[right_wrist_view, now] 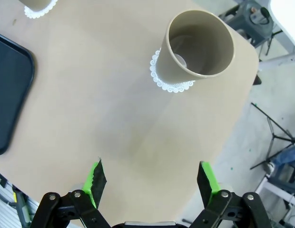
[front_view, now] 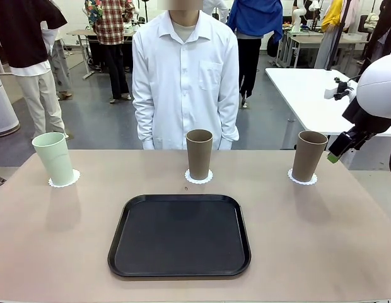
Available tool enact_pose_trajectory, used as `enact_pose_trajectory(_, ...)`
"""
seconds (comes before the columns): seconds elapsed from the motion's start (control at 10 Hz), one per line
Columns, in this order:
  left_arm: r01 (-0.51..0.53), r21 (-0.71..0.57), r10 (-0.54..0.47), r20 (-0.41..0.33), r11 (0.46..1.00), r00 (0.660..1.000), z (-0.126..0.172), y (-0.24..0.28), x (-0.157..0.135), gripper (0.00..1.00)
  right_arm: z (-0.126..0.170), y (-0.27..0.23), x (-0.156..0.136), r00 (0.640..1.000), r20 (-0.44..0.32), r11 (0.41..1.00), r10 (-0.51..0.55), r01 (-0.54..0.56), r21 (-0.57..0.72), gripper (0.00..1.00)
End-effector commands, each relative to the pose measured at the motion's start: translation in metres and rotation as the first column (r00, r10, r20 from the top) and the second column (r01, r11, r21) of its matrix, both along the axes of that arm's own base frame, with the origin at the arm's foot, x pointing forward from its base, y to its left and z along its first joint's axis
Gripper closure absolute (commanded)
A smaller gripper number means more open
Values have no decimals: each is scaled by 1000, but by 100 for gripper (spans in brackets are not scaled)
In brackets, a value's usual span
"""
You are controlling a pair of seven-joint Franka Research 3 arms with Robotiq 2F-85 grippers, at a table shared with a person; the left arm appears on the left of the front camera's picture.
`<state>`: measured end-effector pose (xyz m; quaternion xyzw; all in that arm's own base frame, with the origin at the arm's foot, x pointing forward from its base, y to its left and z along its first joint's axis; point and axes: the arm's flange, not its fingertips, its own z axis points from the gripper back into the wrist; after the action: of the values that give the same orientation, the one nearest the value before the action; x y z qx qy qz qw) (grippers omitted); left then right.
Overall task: Place coasters on the table and set cups on them.
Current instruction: Take one Reusable plastic cup from the Flat Tray and place it on a coaster set by the human.
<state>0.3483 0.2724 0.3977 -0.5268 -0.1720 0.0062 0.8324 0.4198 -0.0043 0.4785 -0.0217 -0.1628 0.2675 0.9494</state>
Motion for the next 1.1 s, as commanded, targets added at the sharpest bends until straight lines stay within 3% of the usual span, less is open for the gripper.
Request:
enact_pose_trajectory(0.0,1,-8,-1,6,1000,1000,2,1,-3,0,-2,-1,-1,1000,15,1000,10,-9,-26,0)
enact_pose_trajectory(0.3,1,-8,-1,6,1000,1000,2,1,-3,0,0,1,0,1000,0,1000,2,-2,1,0)
enact_pose_trajectory(0.4,1,-8,-1,6,1000,1000,2,1,-3,0,8,-40,-10,994,-79,975,-71,86,206,0)
enact_pose_trajectory(0.5,1,-8,-1,6,1000,1000,2,1,-3,0,10,-80,-13,962,-271,891,-29,147,429,0)
enact_pose_trajectory(0.6,1,-8,-1,6,1000,1000,2,1,-3,0,10,-108,-10,938,-346,799,12,198,567,0)
enact_pose_trajectory(0.8,1,-8,-1,6,1000,1000,2,1,-3,0,2,-159,-7,923,-380,583,60,277,764,0)
enact_pose_trajectory(1.0,1,-8,-1,6,1000,1000,2,1,-3,0,-24,-205,-19,941,-338,395,-18,317,862,0)
